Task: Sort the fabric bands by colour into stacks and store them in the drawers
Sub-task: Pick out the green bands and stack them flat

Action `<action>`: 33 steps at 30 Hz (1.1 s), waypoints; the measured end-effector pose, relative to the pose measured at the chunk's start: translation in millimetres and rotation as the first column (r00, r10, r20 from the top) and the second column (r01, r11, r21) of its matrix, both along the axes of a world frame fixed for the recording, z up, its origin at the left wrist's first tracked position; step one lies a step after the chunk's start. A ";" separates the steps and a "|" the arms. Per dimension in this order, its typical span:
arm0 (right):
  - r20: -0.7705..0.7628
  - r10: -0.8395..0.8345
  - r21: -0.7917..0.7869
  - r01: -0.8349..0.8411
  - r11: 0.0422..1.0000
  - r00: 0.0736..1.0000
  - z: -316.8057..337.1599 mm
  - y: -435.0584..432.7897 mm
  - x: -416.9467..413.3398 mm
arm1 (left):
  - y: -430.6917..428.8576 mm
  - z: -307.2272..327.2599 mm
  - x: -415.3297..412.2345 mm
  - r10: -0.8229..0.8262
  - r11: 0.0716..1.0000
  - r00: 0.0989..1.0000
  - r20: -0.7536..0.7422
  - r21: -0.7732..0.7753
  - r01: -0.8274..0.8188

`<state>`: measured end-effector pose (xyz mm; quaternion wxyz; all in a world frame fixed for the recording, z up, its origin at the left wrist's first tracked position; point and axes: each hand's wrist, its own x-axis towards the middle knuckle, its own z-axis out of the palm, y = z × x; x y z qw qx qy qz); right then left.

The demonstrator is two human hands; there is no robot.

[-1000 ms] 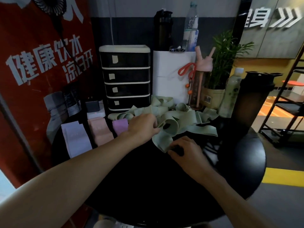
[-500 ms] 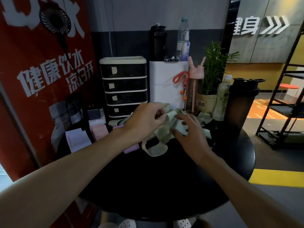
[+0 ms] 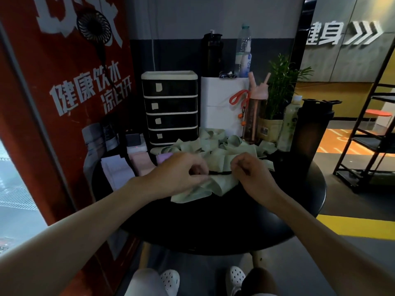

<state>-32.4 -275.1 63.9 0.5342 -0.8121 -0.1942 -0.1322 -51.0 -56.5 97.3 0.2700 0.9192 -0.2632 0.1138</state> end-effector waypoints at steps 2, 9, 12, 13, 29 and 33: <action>-0.043 -0.019 -0.041 0.017 0.999 0.999 -14.0 -5.8 -2.1 | 7.2 -16.6 -7.5 -0.025 0.997 0.993 -0.113 0.071 0.033; -0.088 -0.105 -0.139 0.092 0.986 0.991 -50.2 -18.5 -9.9 | 26.0 -70.8 -21.1 0.300 0.951 0.954 0.007 -0.087 -0.298; -0.089 -0.118 -0.150 0.103 0.983 0.989 -54.6 -16.6 -14.3 | 25.8 -85.9 -25.5 0.401 0.905 0.916 0.002 -0.156 -0.396; -0.085 -0.116 -0.155 0.102 0.983 0.990 -54.7 -16.7 -15.0 | 25.1 -88.5 -26.5 0.430 0.887 0.903 -0.023 -0.173 -0.427; -0.024 -0.043 -0.106 0.040 0.994 0.999 -16.1 -4.0 -22.7 | 4.5 21.3 -43.6 0.328 0.898 0.909 0.257 -0.384 -0.215; -0.050 0.099 0.009 -0.099 0.995 0.994 31.8 14.0 -27.2 | -5.5 65.5 -39.3 0.251 0.916 0.909 0.333 -0.384 -0.112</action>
